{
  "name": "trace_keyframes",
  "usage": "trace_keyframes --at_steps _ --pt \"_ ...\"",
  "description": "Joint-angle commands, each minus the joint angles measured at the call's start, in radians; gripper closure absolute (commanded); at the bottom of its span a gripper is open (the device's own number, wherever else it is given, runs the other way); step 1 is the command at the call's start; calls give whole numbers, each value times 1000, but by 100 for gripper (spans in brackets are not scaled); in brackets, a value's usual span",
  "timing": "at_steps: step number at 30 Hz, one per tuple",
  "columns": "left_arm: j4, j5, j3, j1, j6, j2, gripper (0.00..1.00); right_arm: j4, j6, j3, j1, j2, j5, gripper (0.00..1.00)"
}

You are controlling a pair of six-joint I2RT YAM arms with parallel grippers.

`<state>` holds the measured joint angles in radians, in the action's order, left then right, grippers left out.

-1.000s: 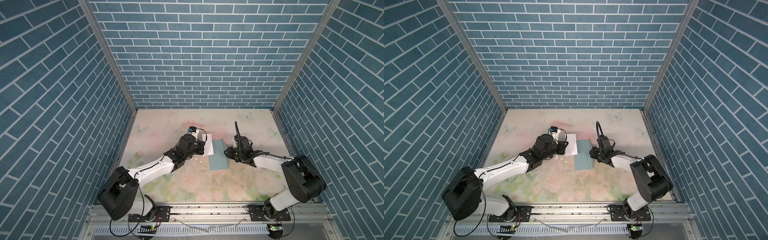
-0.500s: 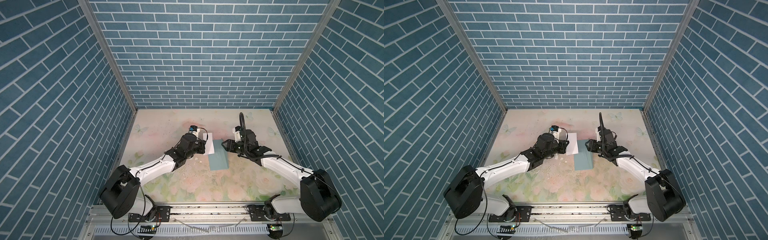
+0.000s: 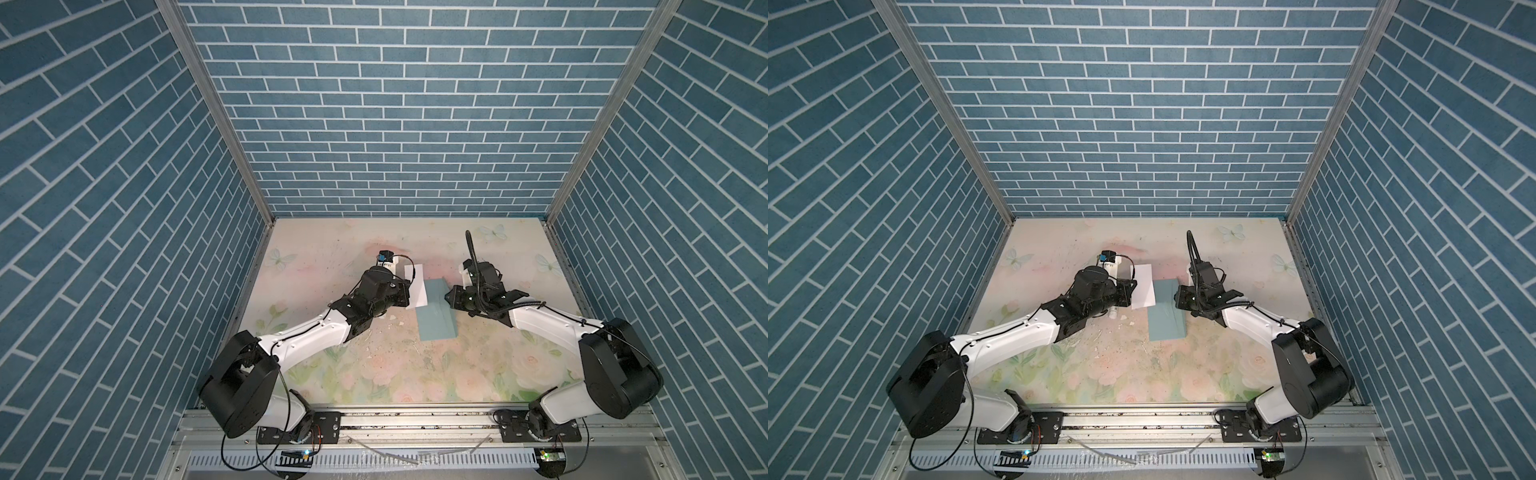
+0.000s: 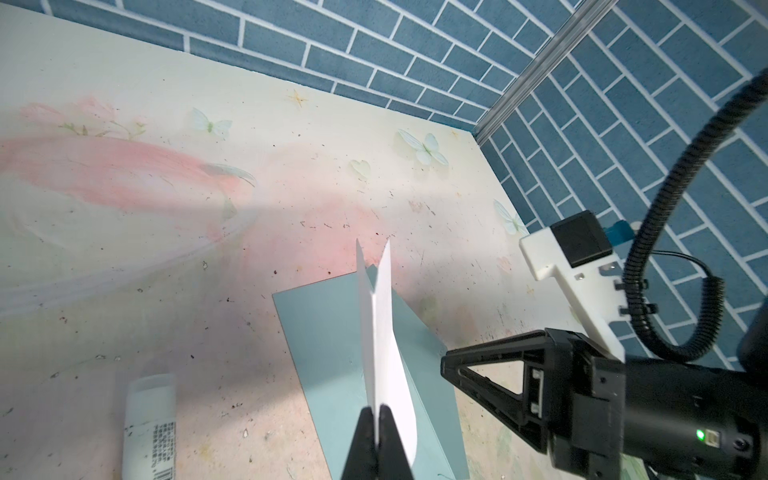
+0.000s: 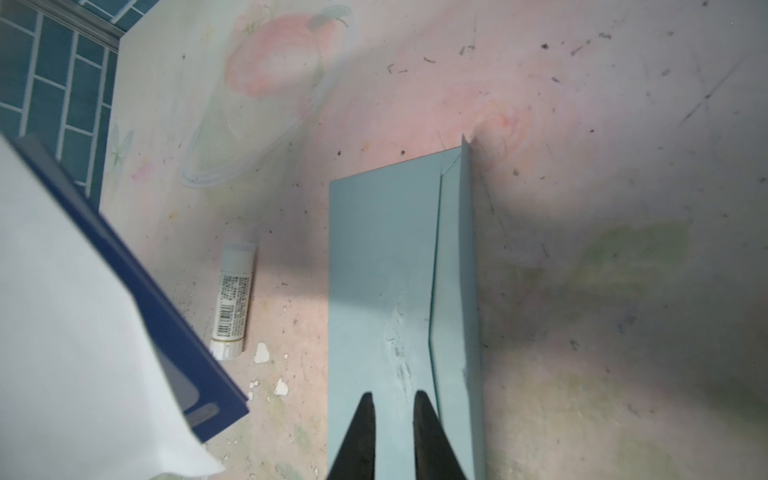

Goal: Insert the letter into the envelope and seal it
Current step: 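Pull the envelope under the letter with the right gripper while the left holds the letter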

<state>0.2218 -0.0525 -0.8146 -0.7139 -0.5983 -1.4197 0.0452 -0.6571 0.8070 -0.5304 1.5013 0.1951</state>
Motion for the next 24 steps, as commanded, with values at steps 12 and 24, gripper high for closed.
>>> trace_keyframes --at_steps 12,24 --pt "9 -13 6 -6 3 4 100 8 -45 -1 45 98 -10 82" --pt "22 -33 -6 -6 0 -10 100 -2 -99 -19 64 167 30 76"
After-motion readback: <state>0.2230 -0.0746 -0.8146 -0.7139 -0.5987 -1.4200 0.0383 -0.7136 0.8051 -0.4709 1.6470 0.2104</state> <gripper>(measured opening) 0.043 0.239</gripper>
